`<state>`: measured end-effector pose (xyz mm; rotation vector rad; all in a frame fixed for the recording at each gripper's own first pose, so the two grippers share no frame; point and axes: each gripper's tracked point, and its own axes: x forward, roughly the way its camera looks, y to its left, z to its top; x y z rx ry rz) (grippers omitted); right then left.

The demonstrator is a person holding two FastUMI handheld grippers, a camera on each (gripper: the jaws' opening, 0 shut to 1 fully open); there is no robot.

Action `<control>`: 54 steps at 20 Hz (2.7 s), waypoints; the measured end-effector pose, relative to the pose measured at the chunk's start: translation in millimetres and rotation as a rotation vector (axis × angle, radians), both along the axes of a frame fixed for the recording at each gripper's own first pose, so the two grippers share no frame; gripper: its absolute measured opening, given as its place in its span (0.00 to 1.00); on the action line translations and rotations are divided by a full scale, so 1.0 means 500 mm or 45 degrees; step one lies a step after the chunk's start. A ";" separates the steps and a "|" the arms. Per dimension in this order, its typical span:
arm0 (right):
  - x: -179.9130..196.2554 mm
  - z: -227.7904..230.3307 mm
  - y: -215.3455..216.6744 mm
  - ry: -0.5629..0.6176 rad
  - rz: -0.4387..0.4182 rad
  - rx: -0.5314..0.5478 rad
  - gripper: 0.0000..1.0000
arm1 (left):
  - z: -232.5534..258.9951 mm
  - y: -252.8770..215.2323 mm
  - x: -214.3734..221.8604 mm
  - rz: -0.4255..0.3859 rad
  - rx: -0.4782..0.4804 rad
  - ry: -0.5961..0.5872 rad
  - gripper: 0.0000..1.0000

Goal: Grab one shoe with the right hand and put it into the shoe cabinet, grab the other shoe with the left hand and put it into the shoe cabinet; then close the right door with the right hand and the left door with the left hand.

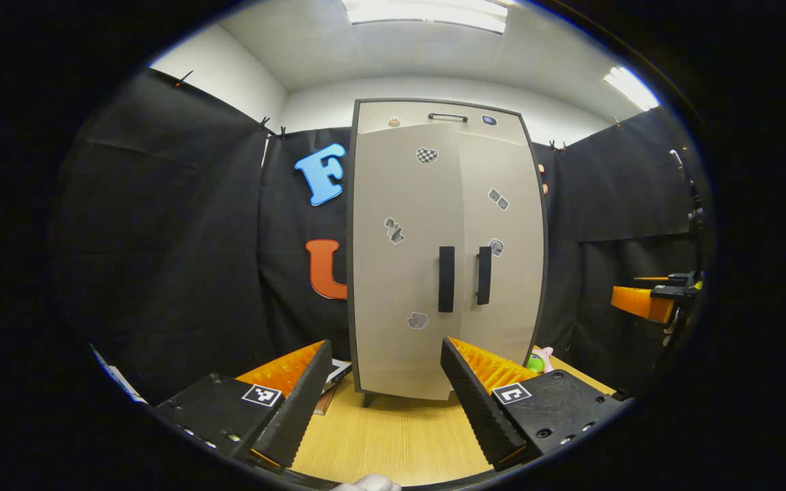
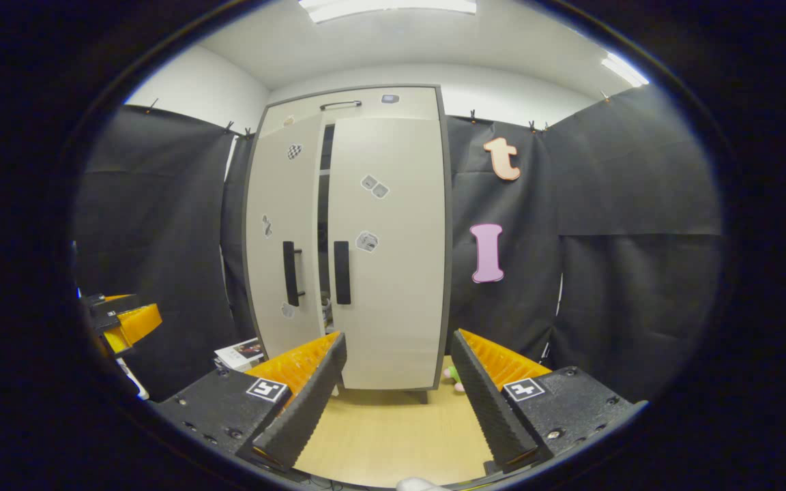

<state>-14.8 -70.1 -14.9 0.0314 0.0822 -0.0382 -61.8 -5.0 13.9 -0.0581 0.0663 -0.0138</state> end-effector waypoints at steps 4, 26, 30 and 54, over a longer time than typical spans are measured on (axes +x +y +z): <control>-0.014 0.007 0.019 -0.015 0.000 -0.011 1.00 | -0.003 -0.002 0.000 -0.030 -0.023 0.004 0.96; -0.045 0.015 0.026 -0.033 -0.023 -0.013 1.00 | 0.020 -0.010 0.008 -0.069 -0.032 -0.021 0.96; -0.051 0.018 0.026 -0.041 -0.029 -0.019 1.00 | 0.022 -0.012 0.004 -0.073 -0.037 -0.031 0.96; -0.058 0.017 0.046 -0.031 0.027 0.004 1.00 | 0.013 -0.008 -0.008 -0.038 -0.018 -0.017 0.96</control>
